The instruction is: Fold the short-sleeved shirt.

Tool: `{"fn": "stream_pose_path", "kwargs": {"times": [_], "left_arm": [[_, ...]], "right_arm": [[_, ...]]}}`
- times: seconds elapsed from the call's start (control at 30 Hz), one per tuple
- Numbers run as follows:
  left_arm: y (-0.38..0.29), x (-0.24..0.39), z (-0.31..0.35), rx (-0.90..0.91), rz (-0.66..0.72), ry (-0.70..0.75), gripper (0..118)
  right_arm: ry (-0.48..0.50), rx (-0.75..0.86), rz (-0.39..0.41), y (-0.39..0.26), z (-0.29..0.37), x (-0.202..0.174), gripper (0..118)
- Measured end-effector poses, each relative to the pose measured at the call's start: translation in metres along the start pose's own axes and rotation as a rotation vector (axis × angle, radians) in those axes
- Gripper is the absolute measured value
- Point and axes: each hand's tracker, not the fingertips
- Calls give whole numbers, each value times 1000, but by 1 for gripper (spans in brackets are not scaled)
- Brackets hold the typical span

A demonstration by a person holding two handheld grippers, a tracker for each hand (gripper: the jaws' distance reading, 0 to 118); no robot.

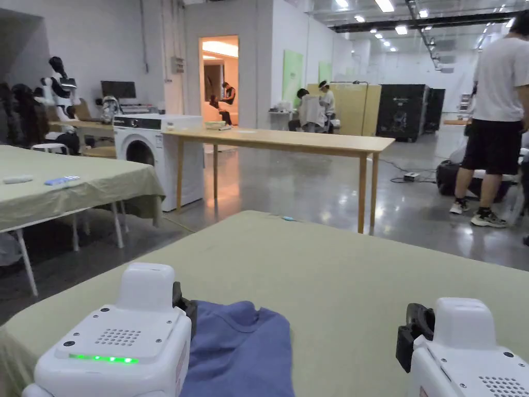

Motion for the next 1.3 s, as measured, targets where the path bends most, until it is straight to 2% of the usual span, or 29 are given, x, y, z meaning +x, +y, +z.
{"fn": "stream_pose_path", "kwargs": {"times": [0.13, 0.2, 0.5, 0.67, 0.9, 1.07, 1.2, 1.27, 1.3], "left_arm": [[-4, -39, 6, -16, 27, 95, 1], [-5, -49, 7, -15, 24, 123, 1], [-14, -55, -12, -50, 16, 132, 1], [-18, -38, -38, -78, 9, 81, 1], [-41, -7, -112, -214, 27, -44, 1], [-72, 18, -185, -408, 60, -146, 1], [-99, 33, -239, -637, 102, -321, 2], [-111, 42, -256, -705, 58, -344, 11], [-116, 45, -263, -729, 38, -347, 30]], "right_arm": [[97, 2, 19, 1, -13, -39, 1], [116, 4, 25, 2, -17, -51, 1], [140, -23, 22, -2, -30, -55, 1], [128, -50, 14, -9, -41, -48, 1], [115, -120, 8, -30, -62, -40, 1], [97, -177, -1, -50, -70, -32, 1], [81, -213, -12, -65, -70, -25, 1], [76, -233, -3, -71, -69, -22, 1], [71, -239, -1, -74, -68, -20, 1]]}}
